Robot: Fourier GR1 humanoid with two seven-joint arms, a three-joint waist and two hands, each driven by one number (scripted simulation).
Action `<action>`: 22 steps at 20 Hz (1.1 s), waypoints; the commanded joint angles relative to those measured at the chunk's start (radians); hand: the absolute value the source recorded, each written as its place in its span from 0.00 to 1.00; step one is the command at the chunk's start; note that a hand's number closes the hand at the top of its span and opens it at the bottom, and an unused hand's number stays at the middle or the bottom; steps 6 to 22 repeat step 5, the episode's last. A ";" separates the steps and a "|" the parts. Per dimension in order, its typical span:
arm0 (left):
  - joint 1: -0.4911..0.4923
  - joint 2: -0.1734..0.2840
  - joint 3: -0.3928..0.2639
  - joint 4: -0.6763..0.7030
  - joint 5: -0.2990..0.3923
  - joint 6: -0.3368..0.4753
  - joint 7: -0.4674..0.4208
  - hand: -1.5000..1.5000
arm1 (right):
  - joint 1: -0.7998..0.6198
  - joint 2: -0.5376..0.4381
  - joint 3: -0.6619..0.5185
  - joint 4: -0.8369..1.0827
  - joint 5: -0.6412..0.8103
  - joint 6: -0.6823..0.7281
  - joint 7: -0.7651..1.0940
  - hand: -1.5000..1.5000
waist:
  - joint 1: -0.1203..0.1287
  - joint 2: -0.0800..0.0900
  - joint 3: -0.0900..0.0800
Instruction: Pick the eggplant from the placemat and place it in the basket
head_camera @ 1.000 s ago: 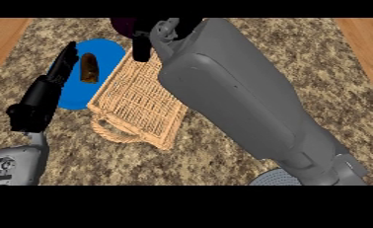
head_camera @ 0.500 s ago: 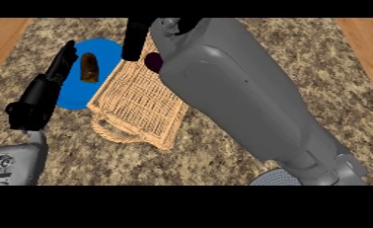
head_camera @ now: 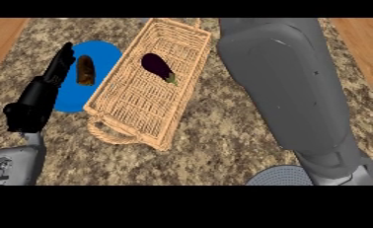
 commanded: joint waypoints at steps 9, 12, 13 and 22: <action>0.028 -0.006 -0.004 -0.023 -0.012 0.008 0.005 0.50 | 0.210 -0.101 -0.157 -0.282 0.080 -0.101 0.092 0.00 | -0.025 -0.005 0.001; 0.028 -0.006 -0.004 -0.023 -0.012 0.008 0.005 0.50 | 0.210 -0.101 -0.157 -0.282 0.080 -0.101 0.092 0.00 | -0.025 -0.005 0.001; 0.028 -0.006 -0.004 -0.023 -0.012 0.008 0.005 0.50 | 0.210 -0.101 -0.157 -0.282 0.080 -0.101 0.092 0.00 | -0.025 -0.005 0.001; 0.028 -0.006 -0.004 -0.023 -0.012 0.008 0.005 0.50 | 0.210 -0.101 -0.157 -0.282 0.080 -0.101 0.092 0.00 | -0.025 -0.005 0.001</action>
